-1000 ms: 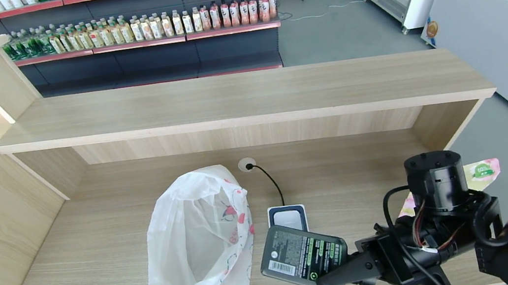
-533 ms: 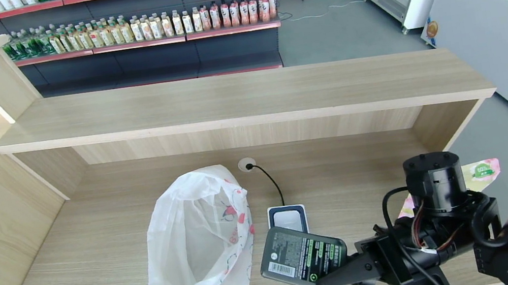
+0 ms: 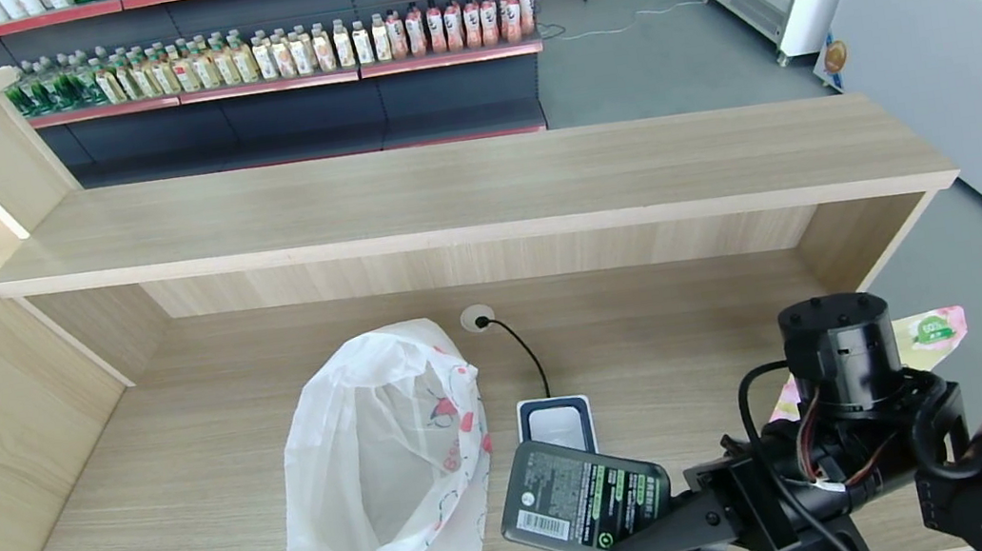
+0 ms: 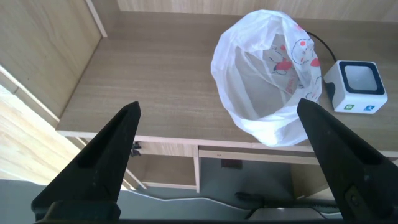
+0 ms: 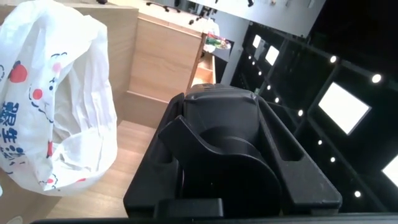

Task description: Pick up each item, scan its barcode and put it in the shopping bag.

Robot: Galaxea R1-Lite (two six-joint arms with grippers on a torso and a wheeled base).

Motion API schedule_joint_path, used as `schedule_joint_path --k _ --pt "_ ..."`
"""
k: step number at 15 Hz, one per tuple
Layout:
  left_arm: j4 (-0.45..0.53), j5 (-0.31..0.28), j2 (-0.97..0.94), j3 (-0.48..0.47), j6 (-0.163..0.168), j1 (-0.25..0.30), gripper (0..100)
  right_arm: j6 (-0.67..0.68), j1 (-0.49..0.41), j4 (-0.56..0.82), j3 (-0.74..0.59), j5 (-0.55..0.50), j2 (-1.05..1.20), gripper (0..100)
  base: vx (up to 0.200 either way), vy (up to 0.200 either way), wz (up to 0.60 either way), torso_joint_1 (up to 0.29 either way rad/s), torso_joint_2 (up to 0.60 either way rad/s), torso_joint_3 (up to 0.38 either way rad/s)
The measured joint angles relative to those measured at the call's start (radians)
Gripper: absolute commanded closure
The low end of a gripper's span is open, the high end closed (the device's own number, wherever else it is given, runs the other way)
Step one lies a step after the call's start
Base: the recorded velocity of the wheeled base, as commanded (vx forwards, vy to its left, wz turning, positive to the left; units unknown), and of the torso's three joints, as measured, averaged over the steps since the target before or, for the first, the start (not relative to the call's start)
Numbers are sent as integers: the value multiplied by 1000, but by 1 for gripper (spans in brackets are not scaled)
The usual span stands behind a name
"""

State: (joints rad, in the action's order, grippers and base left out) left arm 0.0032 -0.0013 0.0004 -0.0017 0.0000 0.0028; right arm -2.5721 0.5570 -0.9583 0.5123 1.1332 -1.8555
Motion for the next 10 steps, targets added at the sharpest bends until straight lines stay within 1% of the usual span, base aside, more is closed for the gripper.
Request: schedule_joint_path --k 6,7,8,9,10 --pt "0 0 0 0 0 0 0 0 -2 2 -18 0 16 100 0 0 0 0 0 0" --pt "0 0 0 0 0 0 0 33 -3 4 -18 0 29 100 0 0 0 0 0 0" --pt "0 0 0 0 0 0 0 103 -3 5 -13 0 48 100 0 0 0 0 0 0" --pt "0 0 0 0 0 0 0 186 -4 4 -9 -1 71 100 0 0 0 0 0 0" --pt "0 0 0 0 0 0 0 310 -6 4 -4 -11 101 100 0 0 0 0 0 0"
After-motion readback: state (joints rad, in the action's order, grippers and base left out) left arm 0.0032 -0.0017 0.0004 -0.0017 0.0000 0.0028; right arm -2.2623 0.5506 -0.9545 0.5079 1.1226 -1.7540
